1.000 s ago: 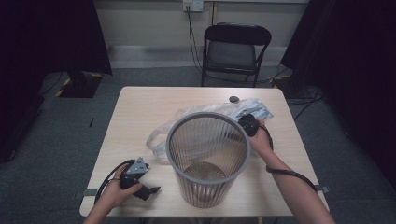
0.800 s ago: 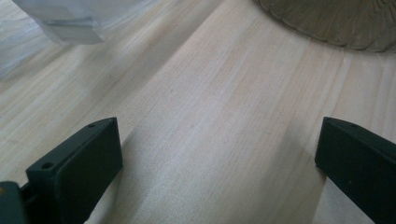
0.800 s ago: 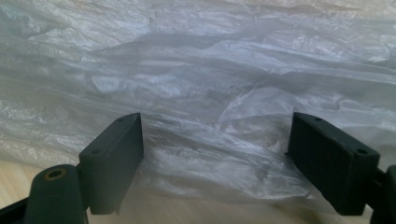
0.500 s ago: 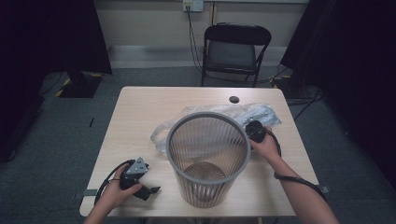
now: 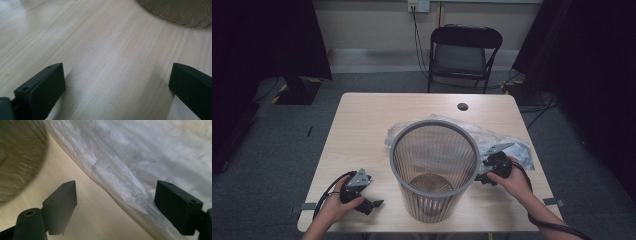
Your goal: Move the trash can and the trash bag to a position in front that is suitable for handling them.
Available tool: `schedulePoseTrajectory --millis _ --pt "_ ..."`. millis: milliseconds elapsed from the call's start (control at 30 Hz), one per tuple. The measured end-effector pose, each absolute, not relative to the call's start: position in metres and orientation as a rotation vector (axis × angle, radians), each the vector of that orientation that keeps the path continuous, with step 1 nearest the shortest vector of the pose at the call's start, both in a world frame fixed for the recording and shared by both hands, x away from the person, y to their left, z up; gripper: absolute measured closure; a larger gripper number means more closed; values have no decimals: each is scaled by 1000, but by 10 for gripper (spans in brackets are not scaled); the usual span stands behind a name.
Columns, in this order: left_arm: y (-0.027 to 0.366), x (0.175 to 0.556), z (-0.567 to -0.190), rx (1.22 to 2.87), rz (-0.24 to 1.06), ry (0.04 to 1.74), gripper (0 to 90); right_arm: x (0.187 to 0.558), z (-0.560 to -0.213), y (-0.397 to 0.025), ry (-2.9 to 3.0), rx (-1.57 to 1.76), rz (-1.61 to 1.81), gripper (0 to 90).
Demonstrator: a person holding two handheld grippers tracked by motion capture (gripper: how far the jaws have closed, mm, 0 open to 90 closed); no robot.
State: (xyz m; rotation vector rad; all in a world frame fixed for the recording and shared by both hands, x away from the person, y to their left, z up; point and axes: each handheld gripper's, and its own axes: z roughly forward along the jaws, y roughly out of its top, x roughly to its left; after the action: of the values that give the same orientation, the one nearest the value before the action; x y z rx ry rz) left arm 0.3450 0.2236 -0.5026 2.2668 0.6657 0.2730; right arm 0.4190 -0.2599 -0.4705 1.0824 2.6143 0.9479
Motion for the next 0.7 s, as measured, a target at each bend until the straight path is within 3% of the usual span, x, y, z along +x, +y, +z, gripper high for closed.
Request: schedulePoseTrajectory --millis 133,333,533,700 --pt "223 345 -503 2262 271 671 0 418 -456 -266 2565 1082 994 175" --pt "223 345 -503 2261 269 673 0 457 -445 -274 2449 1130 1034 167" --pt "224 345 -503 2258 266 669 0 499 -461 -275 2403 1205 998 170" --pt "224 345 -503 2261 269 669 0 506 -475 -280 2391 1252 956 173"
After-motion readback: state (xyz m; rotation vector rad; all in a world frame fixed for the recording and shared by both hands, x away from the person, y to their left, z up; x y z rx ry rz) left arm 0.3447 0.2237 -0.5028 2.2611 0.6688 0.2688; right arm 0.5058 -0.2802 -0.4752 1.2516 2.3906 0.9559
